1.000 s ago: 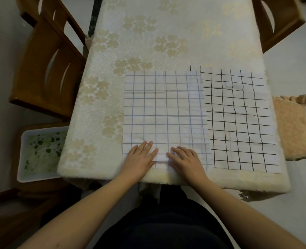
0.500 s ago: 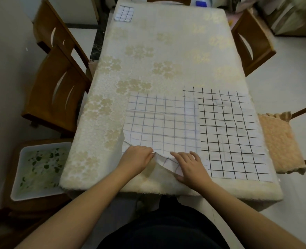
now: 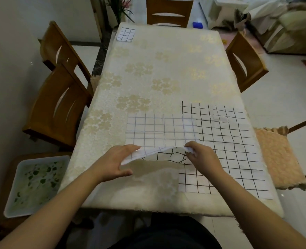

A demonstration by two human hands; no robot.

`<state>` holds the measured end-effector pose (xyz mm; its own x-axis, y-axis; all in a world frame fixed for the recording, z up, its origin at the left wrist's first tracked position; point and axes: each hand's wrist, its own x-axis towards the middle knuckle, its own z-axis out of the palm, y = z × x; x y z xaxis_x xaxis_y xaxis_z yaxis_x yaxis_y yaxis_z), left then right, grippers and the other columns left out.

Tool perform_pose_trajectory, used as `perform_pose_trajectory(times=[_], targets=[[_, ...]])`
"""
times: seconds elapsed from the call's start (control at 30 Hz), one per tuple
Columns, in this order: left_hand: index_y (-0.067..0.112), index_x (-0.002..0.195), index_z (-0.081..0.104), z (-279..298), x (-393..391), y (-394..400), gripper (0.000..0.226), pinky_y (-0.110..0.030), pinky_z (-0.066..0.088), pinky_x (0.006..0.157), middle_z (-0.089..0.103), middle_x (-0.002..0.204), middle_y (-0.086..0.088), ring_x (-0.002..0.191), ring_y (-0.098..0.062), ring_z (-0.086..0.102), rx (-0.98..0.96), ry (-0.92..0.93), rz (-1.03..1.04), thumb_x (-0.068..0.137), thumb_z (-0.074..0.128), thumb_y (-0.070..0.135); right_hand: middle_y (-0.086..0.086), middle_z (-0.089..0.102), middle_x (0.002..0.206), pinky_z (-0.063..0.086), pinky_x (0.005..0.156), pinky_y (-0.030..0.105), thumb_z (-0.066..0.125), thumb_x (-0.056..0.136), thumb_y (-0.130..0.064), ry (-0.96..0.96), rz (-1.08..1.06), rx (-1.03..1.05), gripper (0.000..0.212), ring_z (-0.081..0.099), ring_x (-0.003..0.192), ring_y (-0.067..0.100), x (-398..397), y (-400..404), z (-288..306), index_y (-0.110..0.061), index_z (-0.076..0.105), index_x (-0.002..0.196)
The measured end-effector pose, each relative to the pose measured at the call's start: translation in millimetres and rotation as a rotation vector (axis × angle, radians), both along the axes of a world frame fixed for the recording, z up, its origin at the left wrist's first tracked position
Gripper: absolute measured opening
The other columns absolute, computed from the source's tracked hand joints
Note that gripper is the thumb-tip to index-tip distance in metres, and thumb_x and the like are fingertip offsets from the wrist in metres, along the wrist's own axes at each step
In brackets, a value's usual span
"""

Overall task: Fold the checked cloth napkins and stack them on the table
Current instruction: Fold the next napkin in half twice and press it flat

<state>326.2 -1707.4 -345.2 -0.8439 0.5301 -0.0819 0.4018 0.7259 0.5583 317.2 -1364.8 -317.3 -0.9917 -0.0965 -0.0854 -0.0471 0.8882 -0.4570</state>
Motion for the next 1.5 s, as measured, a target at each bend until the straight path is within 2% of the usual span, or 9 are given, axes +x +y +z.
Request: perform_pose_trajectory(times=[0.23,0.4,0.5,0.6,0.77,1.07,1.23,1.37,1.5], targets=[[0.025,0.095,0.070,-12,-40,17,0.009,-0.017,0.049,0.079,0.070,0.097,0.011,0.088,0.007,0.060,0.279,-0.054,0.463,0.091,0.067,0.017,-0.008,0.068,0.091,0.052,0.073,0.032,0.061,0.092,-0.034,-0.129,0.039,-0.005,0.017,0.063,0.086,0.016,-55,12,6,-0.029,0.065,0.108],[0.024,0.085,0.067,-11,-86,37,0.012,-0.013,0.047,0.069,0.072,0.080,0.004,0.072,-0.001,0.066,0.451,-0.305,0.798,0.094,0.062,0.019,-0.013,0.066,0.092,0.052,0.068,0.027,0.061,0.088,-0.054,-0.315,-0.032,-0.193,0.026,0.061,0.085,0.004,-100,33,5,-0.031,0.062,0.101],[0.025,0.098,0.067,-31,-110,36,0.007,-0.031,0.053,0.080,0.072,0.092,0.002,0.088,-0.015,0.067,0.455,-0.379,0.928,0.095,0.062,0.028,-0.013,0.066,0.098,0.046,0.070,0.022,0.069,0.083,-0.050,-0.395,-0.137,-0.427,0.035,0.062,0.092,0.006,-118,52,-6,-0.029,0.060,0.110],[0.016,0.107,0.066,-43,-125,38,0.019,-0.023,0.048,0.067,0.068,0.092,0.001,0.085,-0.015,0.064,0.410,-0.384,0.998,0.096,0.060,0.029,-0.005,0.064,0.106,0.048,0.075,0.026,0.072,0.084,-0.040,-0.500,-0.250,-0.541,0.041,0.062,0.097,0.018,-131,65,-32,-0.020,0.055,0.116],[0.015,0.100,0.067,-59,-144,42,0.016,-0.029,0.051,0.068,0.068,0.085,0.002,0.081,-0.016,0.065,0.347,-0.371,0.997,0.096,0.060,0.029,0.011,0.061,0.075,0.043,0.066,0.035,0.070,0.087,-0.031,-0.517,-0.394,-0.564,0.025,0.053,0.071,0.021,-145,67,-76,-0.007,0.066,0.083],[0.029,0.129,0.052,-63,-161,43,0.037,-0.028,0.041,0.089,0.063,0.105,0.005,0.105,-0.013,0.056,0.479,-0.469,1.042,0.095,0.059,0.039,0.004,0.065,0.109,0.045,0.066,0.028,0.066,0.090,-0.038,-0.390,-0.565,-0.458,0.040,0.061,0.085,0.018,-148,65,-95,-0.016,0.059,0.122],[0.040,0.137,0.037,-59,-131,36,0.053,-0.019,0.046,0.071,0.068,0.107,0.003,0.098,-0.006,0.064,0.471,-0.627,0.965,0.093,0.064,0.033,0.001,0.069,0.102,0.045,0.056,0.026,0.069,0.085,-0.047,-0.415,-0.554,-0.435,0.042,0.065,0.078,0.015,-131,79,-96,-0.026,0.058,0.119],[0.036,0.143,0.034,-66,-107,32,0.062,-0.026,0.051,0.079,0.070,0.105,0.001,0.100,-0.015,0.067,0.422,-0.618,0.995,0.090,0.067,0.033,-0.003,0.069,0.088,0.044,0.055,0.024,0.069,0.086,-0.044,-0.432,-0.486,-0.374,0.044,0.064,0.077,0.012,-113,80,-93,-0.026,0.053,0.123],[0.030,0.143,0.035,-62,-90,35,0.060,-0.015,0.041,0.069,0.072,0.096,0.002,0.091,-0.001,0.062,0.339,-0.569,0.994,0.091,0.066,0.032,-0.004,0.068,0.090,0.053,0.075,0.035,0.069,0.084,-0.051,-0.463,-0.470,-0.332,0.051,0.063,0.088,0.015,-100,75,-94,-0.026,0.053,0.126]])
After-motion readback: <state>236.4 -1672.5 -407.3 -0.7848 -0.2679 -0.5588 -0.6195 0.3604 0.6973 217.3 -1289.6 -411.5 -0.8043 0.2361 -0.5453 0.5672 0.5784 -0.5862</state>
